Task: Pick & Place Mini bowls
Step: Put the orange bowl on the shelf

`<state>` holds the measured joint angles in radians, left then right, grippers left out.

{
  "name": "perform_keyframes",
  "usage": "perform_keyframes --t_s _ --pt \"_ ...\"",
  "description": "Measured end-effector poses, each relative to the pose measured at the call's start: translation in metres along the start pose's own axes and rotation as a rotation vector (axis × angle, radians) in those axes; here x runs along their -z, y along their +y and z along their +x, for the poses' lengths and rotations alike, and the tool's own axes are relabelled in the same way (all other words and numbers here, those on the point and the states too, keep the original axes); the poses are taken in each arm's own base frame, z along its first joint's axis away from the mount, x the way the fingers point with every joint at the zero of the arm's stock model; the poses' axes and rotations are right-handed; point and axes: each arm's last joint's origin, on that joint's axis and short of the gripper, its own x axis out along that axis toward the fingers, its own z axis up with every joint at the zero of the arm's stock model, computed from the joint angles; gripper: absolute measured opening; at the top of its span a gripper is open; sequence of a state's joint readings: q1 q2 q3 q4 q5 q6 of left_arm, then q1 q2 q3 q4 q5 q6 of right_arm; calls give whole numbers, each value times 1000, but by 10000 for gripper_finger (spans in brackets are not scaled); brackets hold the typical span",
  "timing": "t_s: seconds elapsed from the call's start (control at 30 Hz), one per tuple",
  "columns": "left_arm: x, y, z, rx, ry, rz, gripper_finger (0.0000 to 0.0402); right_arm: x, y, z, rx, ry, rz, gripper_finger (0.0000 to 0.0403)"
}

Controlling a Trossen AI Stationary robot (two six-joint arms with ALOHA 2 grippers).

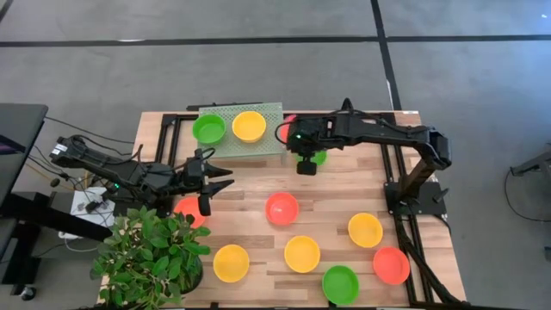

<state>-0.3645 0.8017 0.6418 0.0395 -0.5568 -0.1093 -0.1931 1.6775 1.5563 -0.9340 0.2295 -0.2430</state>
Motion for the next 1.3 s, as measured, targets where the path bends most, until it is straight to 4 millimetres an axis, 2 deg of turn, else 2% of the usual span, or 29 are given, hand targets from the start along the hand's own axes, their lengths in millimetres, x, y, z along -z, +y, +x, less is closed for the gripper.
perform_keyframes --t_s 0.07,0.23,0.33,0.53,0.67,0.87,1.3 --pt "0 0 0 0 -3 -2 127 -2 -3 8 1 23 5 2" --pt "-1 0 0 1 -10 -6 127 -21 -18 19 -10 22 33 2" --pt "-1 0 0 1 -10 -6 127 -29 -25 34 -14 61 26 2" --pt "-1 0 0 1 -6 -4 127 -37 -31 52 -47 176 6 2" --pt "-1 0 0 1 -5 -4 127 -46 -33 58 -55 162 -58 6" --pt "0 0 0 1 -2 -2 127 -59 -36 63 -55 128 -113 9" --pt "0 0 0 1 -2 -2 127 -69 -40 63 -45 19 -174 8"
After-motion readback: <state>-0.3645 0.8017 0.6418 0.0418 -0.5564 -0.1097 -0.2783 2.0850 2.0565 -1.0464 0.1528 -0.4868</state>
